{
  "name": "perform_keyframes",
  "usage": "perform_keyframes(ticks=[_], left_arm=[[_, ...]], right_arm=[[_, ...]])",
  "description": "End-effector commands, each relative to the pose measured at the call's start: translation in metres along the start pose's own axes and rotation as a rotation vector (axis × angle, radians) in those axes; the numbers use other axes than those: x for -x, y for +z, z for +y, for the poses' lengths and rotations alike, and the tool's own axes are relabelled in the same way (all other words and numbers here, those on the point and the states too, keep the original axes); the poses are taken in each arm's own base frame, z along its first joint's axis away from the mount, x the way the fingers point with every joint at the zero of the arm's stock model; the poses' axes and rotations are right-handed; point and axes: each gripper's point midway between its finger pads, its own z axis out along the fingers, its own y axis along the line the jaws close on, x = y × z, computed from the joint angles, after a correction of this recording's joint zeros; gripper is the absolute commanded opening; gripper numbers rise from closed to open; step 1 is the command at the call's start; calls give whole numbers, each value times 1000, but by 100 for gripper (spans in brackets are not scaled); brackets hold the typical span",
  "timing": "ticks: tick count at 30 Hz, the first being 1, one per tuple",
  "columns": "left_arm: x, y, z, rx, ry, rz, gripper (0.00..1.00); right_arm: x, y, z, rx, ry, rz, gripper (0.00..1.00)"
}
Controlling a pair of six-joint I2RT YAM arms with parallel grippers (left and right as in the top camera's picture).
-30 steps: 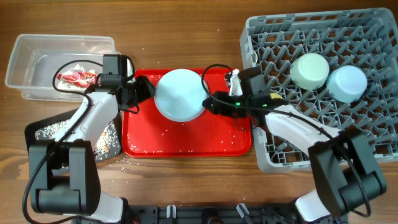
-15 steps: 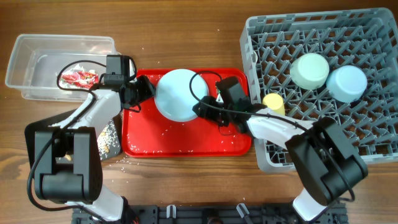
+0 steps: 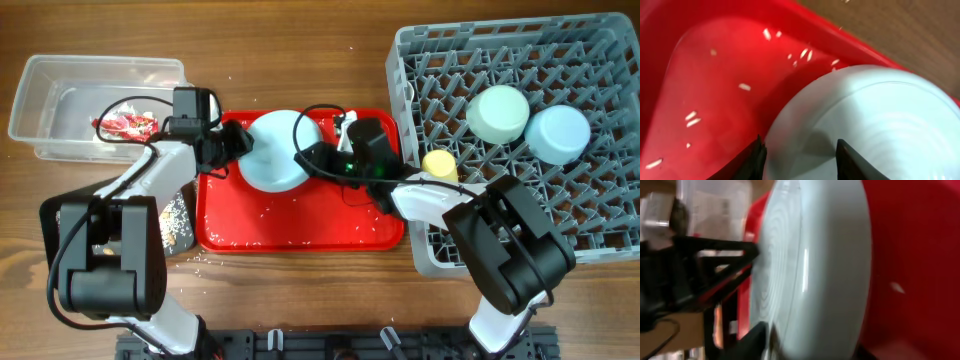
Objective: Sort waste into correct bins and load items into the dishwasher rack
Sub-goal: 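Grip the plate rim with both grippers and tilt it upright, then carry the plate with the right gripper and stand it in the rack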
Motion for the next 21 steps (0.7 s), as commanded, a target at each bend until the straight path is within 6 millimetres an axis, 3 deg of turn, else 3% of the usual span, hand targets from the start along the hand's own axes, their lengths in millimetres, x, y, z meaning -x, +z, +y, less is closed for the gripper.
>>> perform_keyframes(ticks=[1, 2, 7, 12, 16, 21], left_arm=[[-19, 9, 2, -15, -12, 75, 44], [-20, 9, 2, -20, -12, 78, 44], [-23, 6, -8, -74, -15, 103, 71], [-19, -11, -28, -156, 2, 90, 83], [-6, -41, -47, -226, 29, 28, 86], [1, -85, -65, -271, 64, -48, 89]], right_arm=[[-9, 0, 27, 135, -71, 67, 26], [-10, -1, 31, 149, -77, 72, 26], [-2, -16, 57, 202, -161, 46, 22], [10, -47, 85, 184, -291, -20, 17], [17, -80, 86, 35, -387, -66, 13], [26, -136, 95, -123, -489, -107, 7]])
